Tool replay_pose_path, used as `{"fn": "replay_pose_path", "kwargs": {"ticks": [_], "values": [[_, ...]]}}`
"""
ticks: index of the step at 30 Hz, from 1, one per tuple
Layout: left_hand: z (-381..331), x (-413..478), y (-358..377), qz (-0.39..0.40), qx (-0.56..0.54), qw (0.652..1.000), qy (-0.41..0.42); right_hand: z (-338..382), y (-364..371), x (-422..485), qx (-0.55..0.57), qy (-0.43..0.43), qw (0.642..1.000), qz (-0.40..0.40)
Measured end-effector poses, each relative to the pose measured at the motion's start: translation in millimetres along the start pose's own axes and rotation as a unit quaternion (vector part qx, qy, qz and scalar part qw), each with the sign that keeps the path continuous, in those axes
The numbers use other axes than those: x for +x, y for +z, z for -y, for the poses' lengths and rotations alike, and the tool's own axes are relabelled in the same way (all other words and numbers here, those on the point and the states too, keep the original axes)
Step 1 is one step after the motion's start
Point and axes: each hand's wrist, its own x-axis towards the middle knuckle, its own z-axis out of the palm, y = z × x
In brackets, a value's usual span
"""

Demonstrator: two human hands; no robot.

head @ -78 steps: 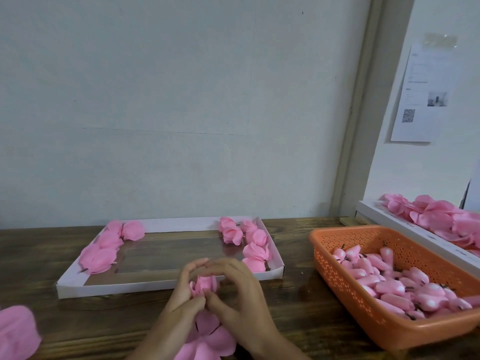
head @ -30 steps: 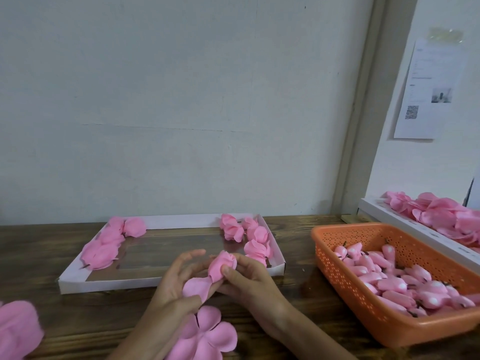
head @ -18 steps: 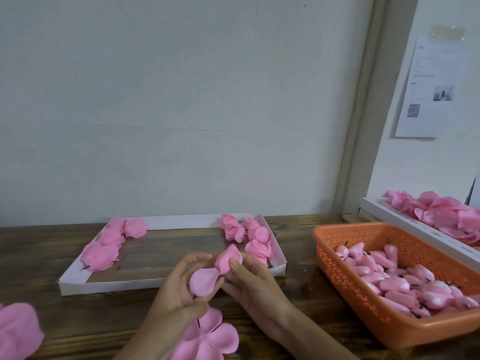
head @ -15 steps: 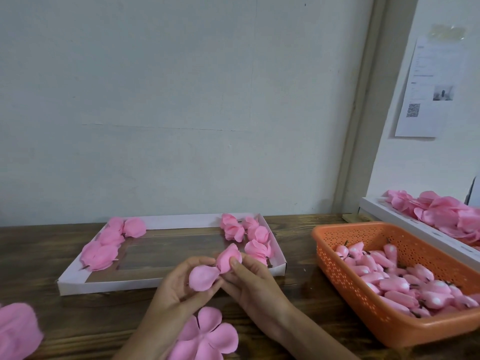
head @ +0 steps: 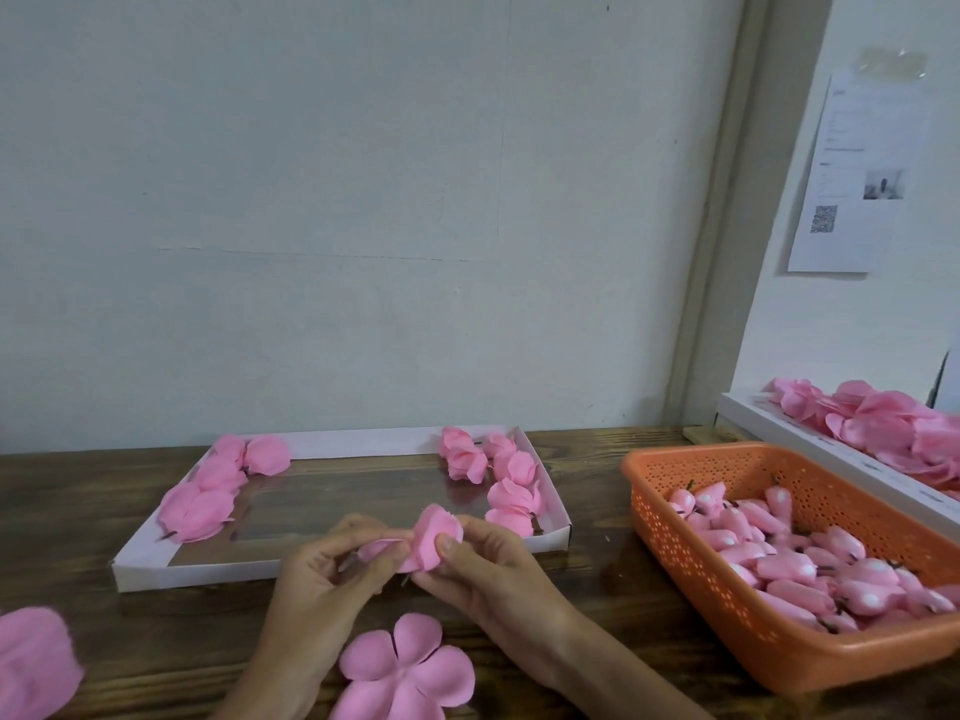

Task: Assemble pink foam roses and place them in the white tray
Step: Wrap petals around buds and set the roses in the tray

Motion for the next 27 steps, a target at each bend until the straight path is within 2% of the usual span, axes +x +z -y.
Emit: {"fn": "replay_pose_path", "kwargs": {"ticks": [7, 14, 17, 21, 27], "values": [[-6.6, -1.7, 5.2, -0.036, -0.039, 0.998, -0.015, 1.5, 9.0, -4.6, -0.086, 0.021, 0.996, 0.033], [-2.1, -2.4, 3.7, -0.037, -0.042, 0.998, -0.032, 0.6, 10.3, -4.1, -0.081, 0.026, 0.996, 0.041], [0.3, -2.9, 4.4, -0.033, -0.06, 0.996, -0.054, -1.3, 7.7, -3.2, -0.096, 0.0, 0.995, 0.022], [1.0, -4.1, 5.8, -0.029, -0.03, 0.998, -0.054, -1.8, 3.9, -4.4, -0.122, -0.027, 0.991, -0.046], [2.4, -4.6, 6.9, -0.045, -0.041, 0.995, -0.076, -1.5, 9.2, -4.5, -0.217, -0.091, 0.969, -0.079]]}}
